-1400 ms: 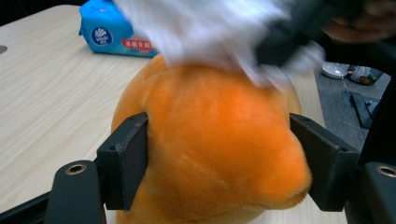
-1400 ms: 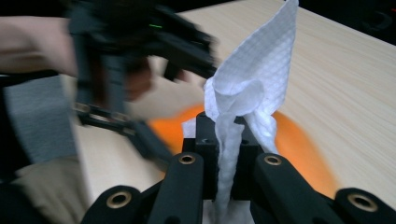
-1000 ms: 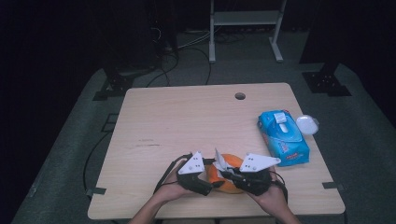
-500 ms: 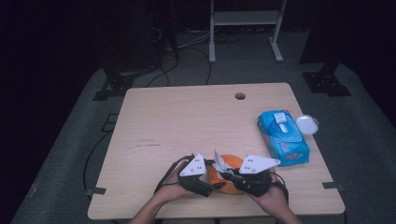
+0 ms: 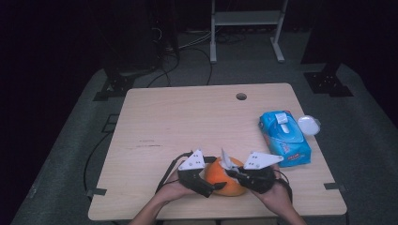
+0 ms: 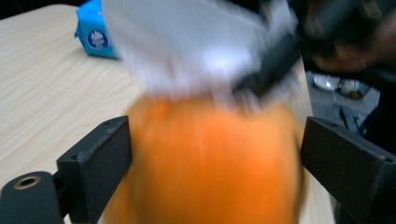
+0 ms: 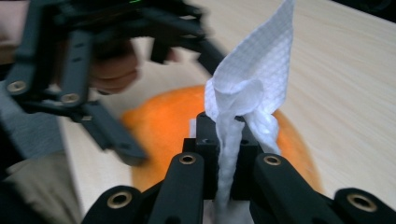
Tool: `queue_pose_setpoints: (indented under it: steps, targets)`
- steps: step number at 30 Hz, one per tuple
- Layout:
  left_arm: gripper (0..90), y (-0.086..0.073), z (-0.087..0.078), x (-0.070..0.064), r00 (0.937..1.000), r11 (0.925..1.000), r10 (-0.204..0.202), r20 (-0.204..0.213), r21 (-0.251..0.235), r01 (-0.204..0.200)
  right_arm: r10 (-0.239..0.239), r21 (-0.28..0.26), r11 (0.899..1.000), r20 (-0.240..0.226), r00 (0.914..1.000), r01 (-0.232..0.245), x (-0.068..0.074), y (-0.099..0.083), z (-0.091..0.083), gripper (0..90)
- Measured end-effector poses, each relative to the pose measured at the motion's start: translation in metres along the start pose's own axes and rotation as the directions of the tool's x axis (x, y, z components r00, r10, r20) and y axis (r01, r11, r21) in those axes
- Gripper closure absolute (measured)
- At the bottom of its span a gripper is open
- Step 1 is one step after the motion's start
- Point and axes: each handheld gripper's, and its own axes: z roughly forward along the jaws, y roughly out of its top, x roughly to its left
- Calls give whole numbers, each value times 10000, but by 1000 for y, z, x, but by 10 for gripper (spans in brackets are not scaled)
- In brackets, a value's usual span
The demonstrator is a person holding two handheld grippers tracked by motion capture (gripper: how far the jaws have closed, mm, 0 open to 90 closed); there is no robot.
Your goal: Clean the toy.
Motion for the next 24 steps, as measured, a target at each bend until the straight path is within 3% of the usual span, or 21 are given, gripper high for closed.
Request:
queue_pose_setpoints:
  steps: [1, 3, 6, 7, 10, 11, 14, 15, 16, 17, 20, 22, 23, 24]
  targets:
    - [111, -2, 0, -1, 9997, 9997, 227, -102, 126, -226, -184, 35, 9998, 18, 9998, 184, 4, 1, 2, 844]
    - [201, -6, -2, 2, 9998, 9998, 142, -142, 111, -141, -376, 49, 9993, 165, 9992, 375, 5, 3, 2, 845]
    - [246, -9, -5, 8, 9996, 9997, -49, -280, 235, 56, -172, 60, 9998, 256, 9995, 171, 0, 2, -1, 845]
    - [247, -13, -9, 16, 9987, 9986, -464, -223, 242, 469, 3, 81, 10000, 483, 9988, -7, -7, -1, -5, 844]
    - [247, -16, -12, 22, 9967, 9964, -806, -132, 263, 809, 224, 130, 9996, 763, 9968, -235, -14, -5, -9, 844]
    - [247, -18, -13, 24, 9952, 9950, -968, -110, 224, 970, 557, 89, 9984, 751, 9956, -565, -19, -8, -11, 844]
    - [247, -17, -11, 22, 9960, 9958, -876, -160, 259, 880, 475, -11, 9989, 671, 9966, -475, -15, -7, -10, 844]
    - [247, -16, -10, 22, 9962, 9960, -849, -206, 264, 854, 390, -180, 9991, 131, 9992, -387, -8, -3, -8, 843]
    - [247, -16, -10, 22, 9962, 9960, -849, -206, 264, 854, 390, -180, 9991, 131, 9992, -387, -8, -3, -8, 843]
    - [247, -17, -11, 22, 9960, 9958, -865, -200, 280, 871, 37, -59, 10000, -25, 10000, -37, 0, 0, -4, 836]
    - [254, -17, -13, 23, 9952, 9950, -955, -225, 273, 961, -128, 65, 9999, 72, 9999, 127, 0, -1, -3, 838]
    - [257, -18, -14, 25, 9945, 9944, -1013, -249, 272, 1020, 27, 137, 9999, 299, 9995, -31, -7, -4, -5, 840]
    - [258, -19, -15, 27, 9933, 9933, -1138, -207, 196, 1142, 184, 324, 9993, 751, 9970, -209, -16, -9, -8, 841]
    - [257, -19, -15, 27, 9933, 9933, -1138, -207, 196, 1142, 184, 324, 9993, 751, 9970, -209, -16, -9, -8, 841]
